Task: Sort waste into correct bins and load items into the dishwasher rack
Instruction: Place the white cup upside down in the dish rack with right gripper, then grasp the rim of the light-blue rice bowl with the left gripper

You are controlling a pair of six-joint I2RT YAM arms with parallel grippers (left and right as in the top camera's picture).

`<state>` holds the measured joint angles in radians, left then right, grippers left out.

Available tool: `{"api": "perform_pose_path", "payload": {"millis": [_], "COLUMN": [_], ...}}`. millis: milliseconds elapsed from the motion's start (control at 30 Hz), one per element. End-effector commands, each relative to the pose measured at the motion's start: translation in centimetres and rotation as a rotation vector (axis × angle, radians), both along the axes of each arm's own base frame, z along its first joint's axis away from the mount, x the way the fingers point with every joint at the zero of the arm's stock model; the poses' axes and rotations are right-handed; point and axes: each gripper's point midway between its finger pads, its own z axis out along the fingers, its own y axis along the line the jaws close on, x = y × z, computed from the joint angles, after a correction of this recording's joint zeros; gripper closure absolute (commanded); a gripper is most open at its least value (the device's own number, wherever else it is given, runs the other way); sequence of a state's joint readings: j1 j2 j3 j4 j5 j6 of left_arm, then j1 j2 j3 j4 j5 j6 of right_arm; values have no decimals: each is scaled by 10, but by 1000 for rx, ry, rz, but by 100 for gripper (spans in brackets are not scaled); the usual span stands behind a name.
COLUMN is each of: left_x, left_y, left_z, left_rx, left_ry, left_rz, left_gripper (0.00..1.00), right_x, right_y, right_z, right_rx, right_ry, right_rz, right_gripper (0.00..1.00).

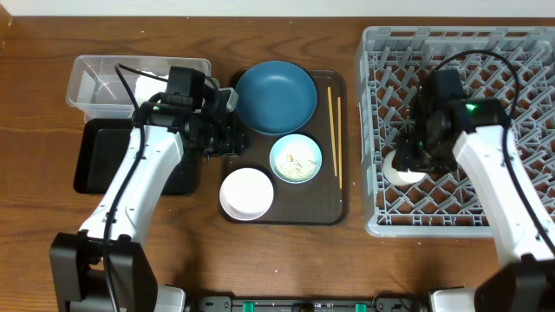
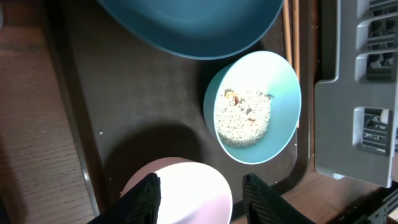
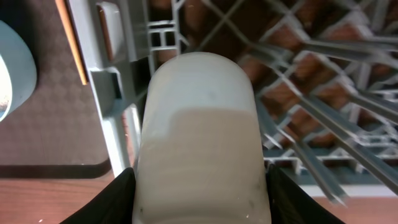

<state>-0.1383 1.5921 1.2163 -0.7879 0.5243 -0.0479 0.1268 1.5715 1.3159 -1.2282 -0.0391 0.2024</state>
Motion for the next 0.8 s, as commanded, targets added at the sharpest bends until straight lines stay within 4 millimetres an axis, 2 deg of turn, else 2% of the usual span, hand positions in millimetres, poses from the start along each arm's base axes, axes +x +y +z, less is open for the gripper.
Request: {"api": "perform_pose_path", "payload": {"millis": [0, 167, 267, 400, 500, 600, 767], "left_x": [3, 3, 3, 5, 4, 0, -7], "left_y": [3, 3, 3, -2, -14, -35, -78], "left_z": [5, 5, 5, 5, 4, 2, 1], "left_rx": [17, 17, 16, 28, 61, 125, 252], "left_ry": [-22, -22, -22, -46, -70, -114, -234], "left_rz": [-2, -2, -2, -27, -64, -129, -246], "left_gripper": [54, 54, 54, 54, 54, 53, 43], "right_x": [3, 9, 14, 18, 24, 32, 42], "right_y": [8, 9, 10, 15, 17, 17, 14], "right_z": [-10, -18, -16, -8, 5, 26, 62], "right_rx": [38, 37, 44, 75, 87, 95, 106], "right_ry": [42, 46, 21, -12, -62, -133, -261], "right_rz": [27, 27, 27, 31, 33, 32, 25], "right_gripper": [55, 28, 16, 9, 6, 5, 1]}}
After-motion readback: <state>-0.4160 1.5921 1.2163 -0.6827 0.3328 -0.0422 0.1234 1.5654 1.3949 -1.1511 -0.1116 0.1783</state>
